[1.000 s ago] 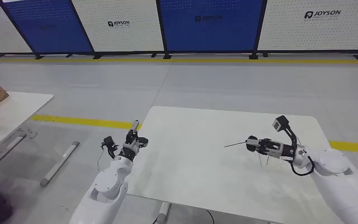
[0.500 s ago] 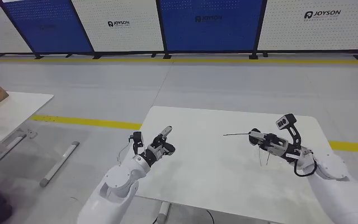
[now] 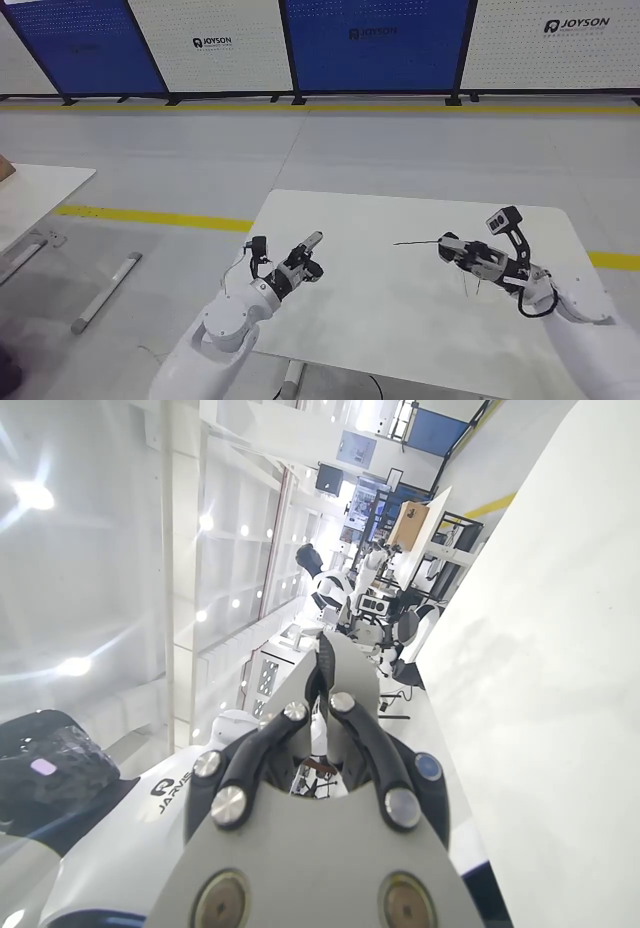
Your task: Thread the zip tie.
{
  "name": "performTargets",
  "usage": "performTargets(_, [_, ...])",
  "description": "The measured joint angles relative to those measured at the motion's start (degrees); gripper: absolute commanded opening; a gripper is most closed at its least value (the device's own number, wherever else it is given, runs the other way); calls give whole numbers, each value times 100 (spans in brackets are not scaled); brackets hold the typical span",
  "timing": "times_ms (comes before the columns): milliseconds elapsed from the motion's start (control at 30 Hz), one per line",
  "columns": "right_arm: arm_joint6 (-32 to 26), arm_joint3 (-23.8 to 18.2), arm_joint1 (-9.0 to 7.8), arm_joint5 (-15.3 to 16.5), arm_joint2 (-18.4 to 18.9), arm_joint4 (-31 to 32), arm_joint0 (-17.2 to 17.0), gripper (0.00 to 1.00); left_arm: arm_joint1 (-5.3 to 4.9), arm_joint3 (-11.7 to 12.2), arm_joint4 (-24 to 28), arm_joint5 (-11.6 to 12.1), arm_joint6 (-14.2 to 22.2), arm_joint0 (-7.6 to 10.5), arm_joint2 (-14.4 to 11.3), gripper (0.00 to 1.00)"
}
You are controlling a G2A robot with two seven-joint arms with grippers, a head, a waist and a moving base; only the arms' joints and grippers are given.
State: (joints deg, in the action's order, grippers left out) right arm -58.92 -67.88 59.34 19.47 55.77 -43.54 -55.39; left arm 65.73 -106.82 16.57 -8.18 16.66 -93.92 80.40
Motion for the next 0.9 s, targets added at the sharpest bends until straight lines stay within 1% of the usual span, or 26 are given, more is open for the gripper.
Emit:
performTargets(67, [446,-67,80,-12,-168,242,4,0,-2,15,-227,34,82,39,-141,100])
performTargets(133, [747,-20,172,-16,-354,377,90,0,4,2,-522,59,58,98,-331,100])
performTargets(233, [1035,156,343,0,-667,463,273,0,26,-35,-936,18,140,228,-740,100])
performTargets(333, [1136,383,508,1,-927,496,431,0,56,6,-985,-102,378,435,-1091,100])
performTargets(400, [1011,567,613,-12,-1084,440,496,0,82,99,-810,-122,544,596,-1255,100])
performTargets(433, [895,667,653,-46,-1142,378,527,0,97,150,-713,-103,544,657,-1298,100])
performTargets(500, [742,794,690,-94,-1189,295,575,0,118,224,-609,-47,389,726,-1342,100])
performTargets(700, [754,782,686,-92,-1183,300,572,0,118,223,-617,-45,380,721,-1339,100])
performTargets(767, [855,715,680,-56,-1144,375,530,0,120,227,-595,-47,394,720,-1344,100])
performTargets(833, [981,589,662,-7,-1065,475,448,0,134,259,-329,-59,488,748,-1334,100])
performTargets(900, [999,464,641,4,-958,516,350,0,162,331,253,-6,548,846,-1272,100])
